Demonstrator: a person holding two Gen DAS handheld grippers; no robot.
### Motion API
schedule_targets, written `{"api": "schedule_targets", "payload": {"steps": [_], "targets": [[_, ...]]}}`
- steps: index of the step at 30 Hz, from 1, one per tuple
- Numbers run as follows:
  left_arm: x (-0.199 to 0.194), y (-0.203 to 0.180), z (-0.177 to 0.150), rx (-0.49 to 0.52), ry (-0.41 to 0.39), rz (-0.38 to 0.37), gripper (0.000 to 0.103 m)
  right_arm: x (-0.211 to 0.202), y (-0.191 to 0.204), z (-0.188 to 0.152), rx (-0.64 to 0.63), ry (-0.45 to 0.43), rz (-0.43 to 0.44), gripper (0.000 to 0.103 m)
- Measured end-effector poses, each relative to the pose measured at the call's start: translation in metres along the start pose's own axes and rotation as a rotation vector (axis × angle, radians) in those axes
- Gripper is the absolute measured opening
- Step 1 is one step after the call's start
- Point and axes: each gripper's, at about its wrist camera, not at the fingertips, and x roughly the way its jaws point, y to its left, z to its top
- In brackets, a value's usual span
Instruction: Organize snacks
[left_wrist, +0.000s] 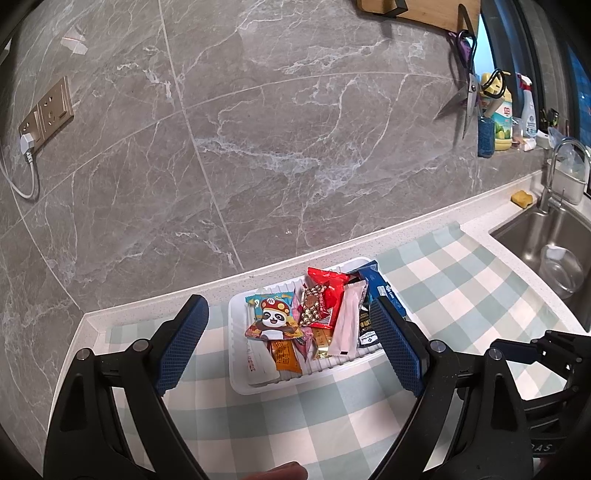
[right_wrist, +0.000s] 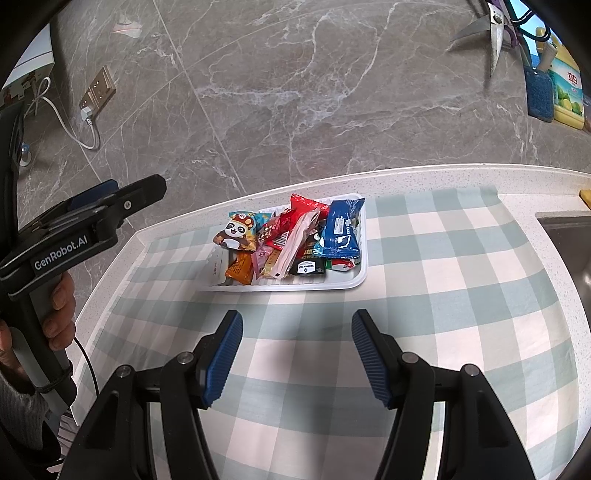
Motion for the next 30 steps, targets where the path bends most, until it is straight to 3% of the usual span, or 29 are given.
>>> {"api": "schedule_targets", "payload": {"steps": [22,30], "targets": [[-0.0001,-0.0005,0.0002,-0.002,0.002,0.007,0.089,0.0002,-0.0002,-0.0002,0.002,0.001,0.0,0.065],[-0.0015,0.0037,-0.0006,-0.036,0.003,-0.032,0.089,0.0009,-0.0004,-0.001,0.01,-0.001,0.002,0.065]]}}
